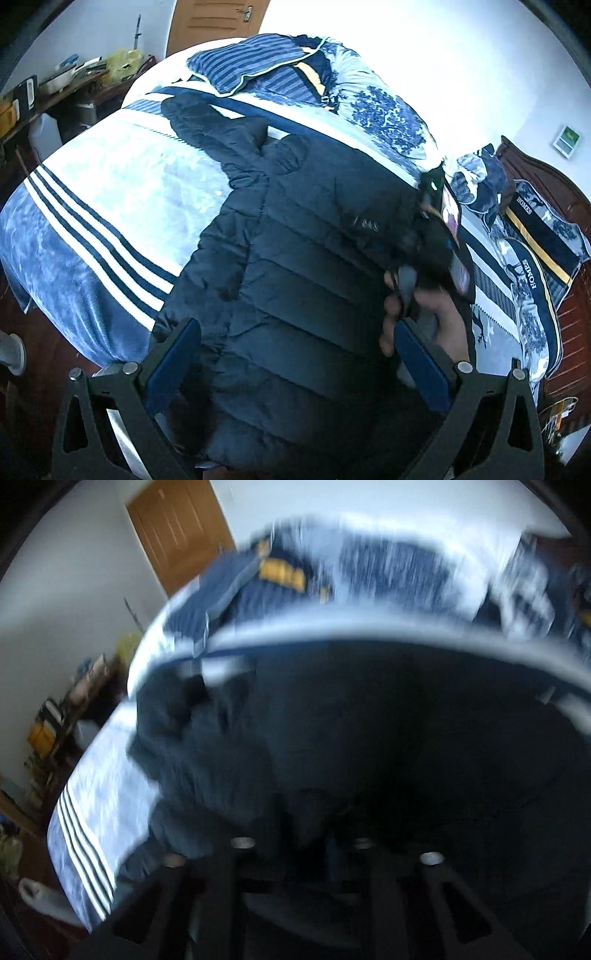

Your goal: Fold large clothes

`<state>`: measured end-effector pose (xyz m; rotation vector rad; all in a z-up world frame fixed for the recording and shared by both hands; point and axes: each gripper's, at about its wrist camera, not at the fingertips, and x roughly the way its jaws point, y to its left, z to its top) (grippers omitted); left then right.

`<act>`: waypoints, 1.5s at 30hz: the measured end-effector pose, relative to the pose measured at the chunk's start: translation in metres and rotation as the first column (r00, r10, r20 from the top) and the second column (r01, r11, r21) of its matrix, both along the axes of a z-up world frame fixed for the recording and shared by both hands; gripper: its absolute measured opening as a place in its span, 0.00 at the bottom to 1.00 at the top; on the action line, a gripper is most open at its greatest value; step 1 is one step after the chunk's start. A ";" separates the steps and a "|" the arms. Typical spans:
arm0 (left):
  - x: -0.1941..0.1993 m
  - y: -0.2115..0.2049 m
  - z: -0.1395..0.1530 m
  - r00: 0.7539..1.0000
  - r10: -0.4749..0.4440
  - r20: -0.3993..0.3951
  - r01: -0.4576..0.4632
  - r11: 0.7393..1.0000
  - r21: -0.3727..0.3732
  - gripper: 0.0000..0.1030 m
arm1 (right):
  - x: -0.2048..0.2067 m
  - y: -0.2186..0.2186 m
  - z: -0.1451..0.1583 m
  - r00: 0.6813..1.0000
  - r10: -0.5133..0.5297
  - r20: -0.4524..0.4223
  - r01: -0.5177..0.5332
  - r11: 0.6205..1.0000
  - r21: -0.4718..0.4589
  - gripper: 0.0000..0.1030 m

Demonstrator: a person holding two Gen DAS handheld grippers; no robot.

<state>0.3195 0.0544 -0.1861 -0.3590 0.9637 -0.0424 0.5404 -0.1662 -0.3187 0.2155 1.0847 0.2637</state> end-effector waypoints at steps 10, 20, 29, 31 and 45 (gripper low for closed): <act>0.032 -0.021 -0.031 0.997 -0.025 -0.072 0.021 0.998 -0.060 1.00 | -0.127 -0.138 0.061 0.981 -0.176 0.076 0.155 0.960 0.232 0.80; 0.164 -0.053 -0.078 0.987 -0.021 -0.160 0.010 0.998 -0.068 0.98 | -0.154 -0.288 0.044 0.909 -0.411 -0.075 0.402 0.810 0.427 0.80; 0.238 -0.036 -0.096 0.971 0.044 -0.234 -0.058 0.997 -0.054 0.19 | -0.076 -0.339 -0.020 0.838 -0.476 -0.267 0.535 0.617 0.578 0.68; 0.246 -0.025 -0.074 0.985 0.057 -0.163 -0.069 0.995 -0.069 0.09 | -0.064 -0.349 -0.045 0.804 -0.490 -0.337 0.586 0.562 0.583 0.36; 0.288 -0.006 -0.086 0.991 0.095 -0.098 -0.087 0.993 0.077 0.08 | -0.042 -0.312 -0.052 0.858 -0.456 -0.237 0.513 0.723 0.462 0.09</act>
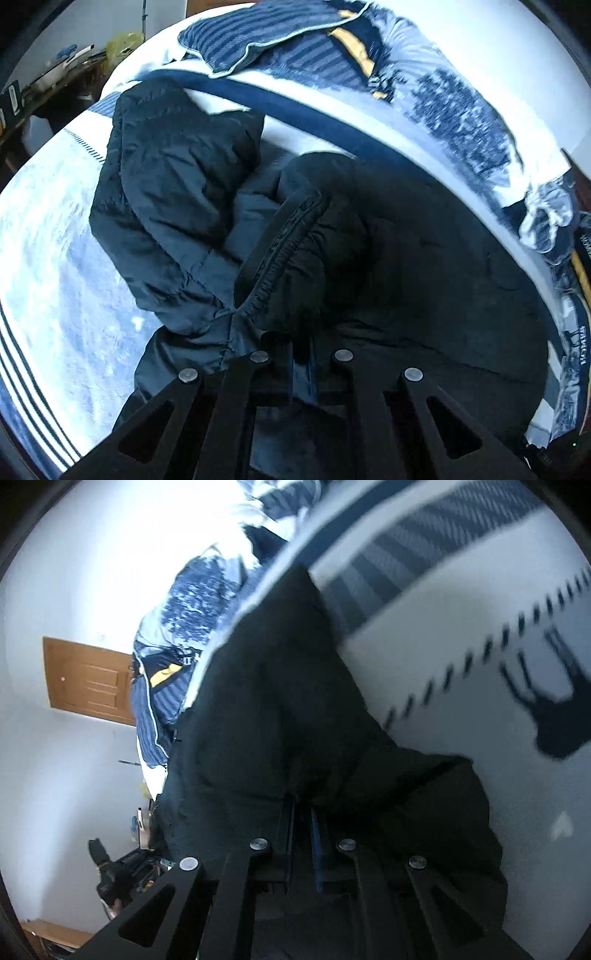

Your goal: Fold large clothes

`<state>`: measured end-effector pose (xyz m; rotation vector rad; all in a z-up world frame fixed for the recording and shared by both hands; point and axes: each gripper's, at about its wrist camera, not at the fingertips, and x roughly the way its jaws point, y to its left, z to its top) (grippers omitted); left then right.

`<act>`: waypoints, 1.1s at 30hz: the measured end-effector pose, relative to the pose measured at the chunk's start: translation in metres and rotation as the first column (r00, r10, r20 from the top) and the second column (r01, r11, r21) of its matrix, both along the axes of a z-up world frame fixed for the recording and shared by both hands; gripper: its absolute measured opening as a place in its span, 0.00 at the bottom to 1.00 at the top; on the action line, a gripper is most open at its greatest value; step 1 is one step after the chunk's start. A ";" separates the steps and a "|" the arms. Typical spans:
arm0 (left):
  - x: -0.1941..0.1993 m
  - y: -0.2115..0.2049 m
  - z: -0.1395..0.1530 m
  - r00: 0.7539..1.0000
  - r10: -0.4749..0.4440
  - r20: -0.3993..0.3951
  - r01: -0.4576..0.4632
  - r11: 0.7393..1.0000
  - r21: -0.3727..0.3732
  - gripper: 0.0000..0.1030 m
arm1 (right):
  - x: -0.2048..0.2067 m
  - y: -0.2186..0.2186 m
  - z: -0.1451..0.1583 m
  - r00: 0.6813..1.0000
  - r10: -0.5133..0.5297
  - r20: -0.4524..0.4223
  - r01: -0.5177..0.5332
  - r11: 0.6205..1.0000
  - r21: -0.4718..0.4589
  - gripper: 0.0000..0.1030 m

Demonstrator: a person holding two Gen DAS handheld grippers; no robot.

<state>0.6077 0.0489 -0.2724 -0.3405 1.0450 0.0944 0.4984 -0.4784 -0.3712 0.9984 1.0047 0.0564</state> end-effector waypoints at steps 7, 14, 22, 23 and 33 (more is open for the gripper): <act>-0.020 -0.003 0.009 0.997 -0.083 0.001 0.083 0.992 0.097 0.33 | -0.004 -0.007 -0.003 1.000 -0.016 -0.024 0.014 0.998 -0.065 0.10; -0.177 0.019 0.092 0.968 -0.092 0.232 0.068 0.992 0.111 0.75 | -0.094 0.000 0.068 0.992 -0.060 0.109 0.071 0.993 -0.096 0.83; -0.311 0.007 0.156 0.936 -0.113 0.334 0.095 0.993 0.071 0.82 | -0.213 0.060 0.209 0.965 0.057 0.258 0.030 0.947 -0.321 0.83; -0.327 0.006 0.167 0.932 -0.111 0.346 0.092 0.993 0.070 0.83 | -0.223 0.071 0.230 0.960 0.081 0.269 0.024 0.930 -0.366 0.83; -0.379 0.026 0.232 0.919 -0.066 0.388 0.056 0.998 0.037 0.84 | -0.278 0.157 0.389 0.883 0.207 0.421 0.082 0.816 -0.572 0.83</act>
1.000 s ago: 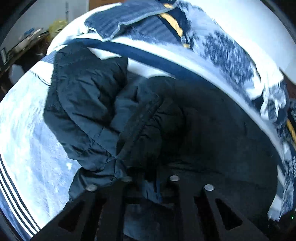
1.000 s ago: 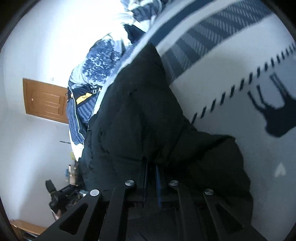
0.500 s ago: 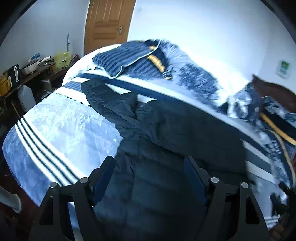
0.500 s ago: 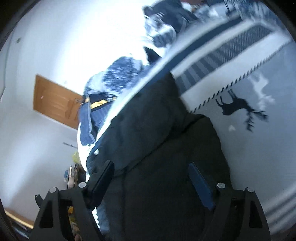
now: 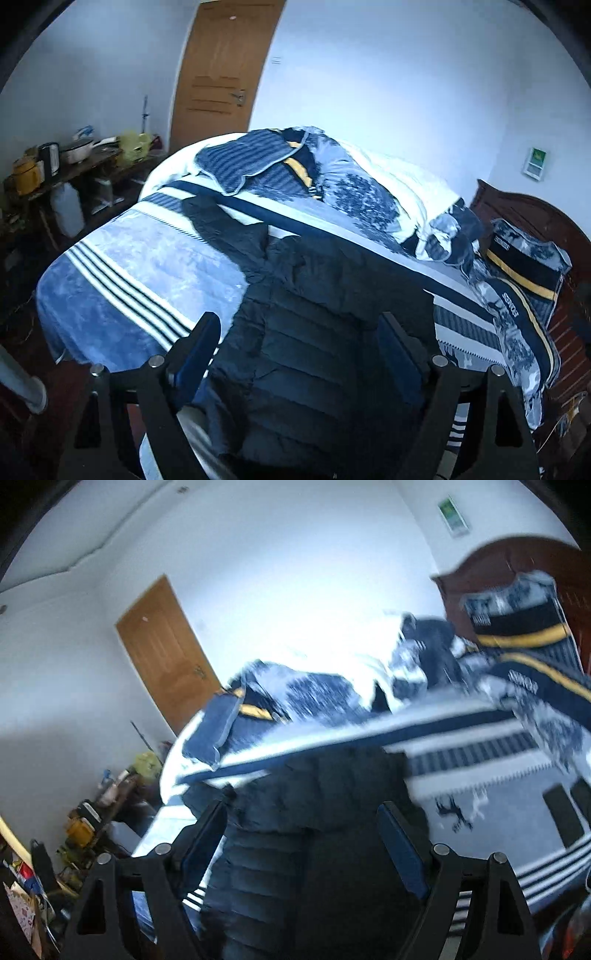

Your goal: Fold large clothes

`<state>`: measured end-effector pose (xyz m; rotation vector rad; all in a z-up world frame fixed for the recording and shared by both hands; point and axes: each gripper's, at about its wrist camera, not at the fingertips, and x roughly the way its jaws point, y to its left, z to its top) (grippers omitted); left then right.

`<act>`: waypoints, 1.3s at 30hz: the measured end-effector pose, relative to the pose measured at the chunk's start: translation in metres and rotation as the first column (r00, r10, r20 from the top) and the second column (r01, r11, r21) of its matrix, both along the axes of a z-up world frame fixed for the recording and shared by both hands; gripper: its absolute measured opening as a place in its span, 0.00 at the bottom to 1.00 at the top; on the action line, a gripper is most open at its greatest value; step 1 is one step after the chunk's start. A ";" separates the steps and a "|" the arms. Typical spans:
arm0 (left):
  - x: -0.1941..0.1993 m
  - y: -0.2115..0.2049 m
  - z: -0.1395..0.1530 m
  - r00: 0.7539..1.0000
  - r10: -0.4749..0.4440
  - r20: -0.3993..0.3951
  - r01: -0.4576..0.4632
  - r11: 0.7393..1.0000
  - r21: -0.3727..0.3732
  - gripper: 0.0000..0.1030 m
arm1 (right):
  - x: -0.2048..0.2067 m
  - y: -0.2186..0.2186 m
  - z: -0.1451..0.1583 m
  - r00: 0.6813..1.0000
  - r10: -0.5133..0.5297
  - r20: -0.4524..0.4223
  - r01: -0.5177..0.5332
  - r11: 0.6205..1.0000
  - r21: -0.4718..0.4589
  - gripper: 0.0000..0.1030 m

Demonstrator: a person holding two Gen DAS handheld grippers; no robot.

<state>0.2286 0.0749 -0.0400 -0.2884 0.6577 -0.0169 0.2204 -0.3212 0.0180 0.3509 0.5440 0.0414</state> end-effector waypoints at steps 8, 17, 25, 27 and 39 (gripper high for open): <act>-0.013 0.029 -0.004 0.997 0.075 -0.028 -0.075 0.997 -0.002 0.84 | 0.016 0.038 -0.013 0.999 0.047 -0.026 -0.045 0.997 0.065 0.84; 0.002 0.043 -0.008 0.990 0.137 -0.015 -0.136 0.989 0.059 0.84 | 0.050 0.092 -0.049 0.983 0.146 -0.108 -0.151 0.988 -0.039 0.84; 0.027 0.050 -0.014 0.982 0.190 0.007 -0.189 0.972 0.138 0.84 | 0.099 0.124 -0.067 0.962 0.219 -0.166 -0.232 0.970 -0.067 0.84; 0.038 0.053 -0.017 0.981 0.193 -0.001 -0.191 0.972 0.137 0.84 | 0.115 0.135 -0.070 0.959 0.225 -0.174 -0.242 0.967 -0.079 0.84; 0.165 0.101 -0.071 0.967 0.227 -0.113 -0.231 0.973 -0.026 0.84 | 0.223 0.172 -0.103 0.920 0.280 -0.273 -0.308 0.949 -0.063 0.84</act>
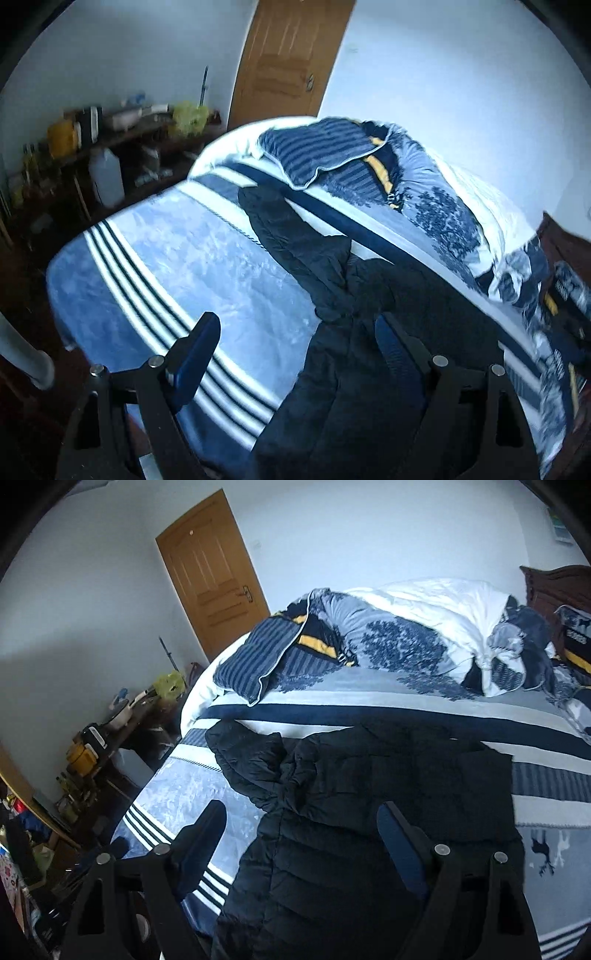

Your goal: Fold large clothes

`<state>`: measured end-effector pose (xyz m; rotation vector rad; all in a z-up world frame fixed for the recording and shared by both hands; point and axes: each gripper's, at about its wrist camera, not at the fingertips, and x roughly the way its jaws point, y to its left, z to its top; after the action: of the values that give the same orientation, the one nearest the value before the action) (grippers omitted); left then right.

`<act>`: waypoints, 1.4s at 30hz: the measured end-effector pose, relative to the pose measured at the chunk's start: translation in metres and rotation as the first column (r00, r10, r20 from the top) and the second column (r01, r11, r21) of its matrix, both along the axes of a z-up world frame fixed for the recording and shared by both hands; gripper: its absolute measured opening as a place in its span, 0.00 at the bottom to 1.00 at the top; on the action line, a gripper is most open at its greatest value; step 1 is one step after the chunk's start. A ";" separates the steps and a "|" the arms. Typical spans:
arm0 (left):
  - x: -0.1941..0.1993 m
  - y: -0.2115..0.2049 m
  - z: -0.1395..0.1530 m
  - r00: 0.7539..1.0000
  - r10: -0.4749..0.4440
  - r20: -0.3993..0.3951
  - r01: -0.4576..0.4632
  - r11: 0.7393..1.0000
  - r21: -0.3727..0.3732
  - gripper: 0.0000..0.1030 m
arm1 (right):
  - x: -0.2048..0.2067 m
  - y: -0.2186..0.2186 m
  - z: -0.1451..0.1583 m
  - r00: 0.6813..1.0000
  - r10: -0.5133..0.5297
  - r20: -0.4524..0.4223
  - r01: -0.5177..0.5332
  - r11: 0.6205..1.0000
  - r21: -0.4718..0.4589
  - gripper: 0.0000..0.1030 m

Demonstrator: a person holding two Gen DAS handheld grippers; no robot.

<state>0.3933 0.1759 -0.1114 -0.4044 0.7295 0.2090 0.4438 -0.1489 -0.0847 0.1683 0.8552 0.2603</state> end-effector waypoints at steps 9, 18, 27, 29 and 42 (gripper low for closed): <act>0.138 0.068 -0.087 0.983 0.155 -0.103 -0.168 0.977 -0.128 0.84 | 0.112 0.051 -0.048 0.982 0.156 -0.106 -0.157 0.988 0.003 0.83; 0.154 0.136 -0.181 0.919 0.313 -0.238 -0.363 0.908 -0.209 0.84 | 0.228 0.170 -0.135 0.903 0.351 -0.248 -0.363 0.932 -0.005 0.83; 0.134 0.187 -0.185 0.872 0.428 -0.237 -0.468 0.871 -0.150 0.84 | 0.289 0.331 -0.280 0.793 0.465 -0.394 -0.534 0.841 -0.082 0.83; 0.133 0.193 -0.188 0.873 0.422 -0.243 -0.466 0.869 -0.166 0.84 | 0.291 0.346 -0.307 0.792 0.442 -0.421 -0.539 0.830 -0.142 0.81; 0.142 0.185 -0.186 0.931 0.302 -0.204 -0.353 0.885 -0.305 0.84 | 0.241 0.289 -0.234 0.840 0.443 -0.315 -0.500 0.856 -0.130 0.04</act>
<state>0.5353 0.3610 -0.2976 -0.8506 0.8462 0.4421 0.6847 0.1403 -0.3183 -0.2178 1.1920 0.6226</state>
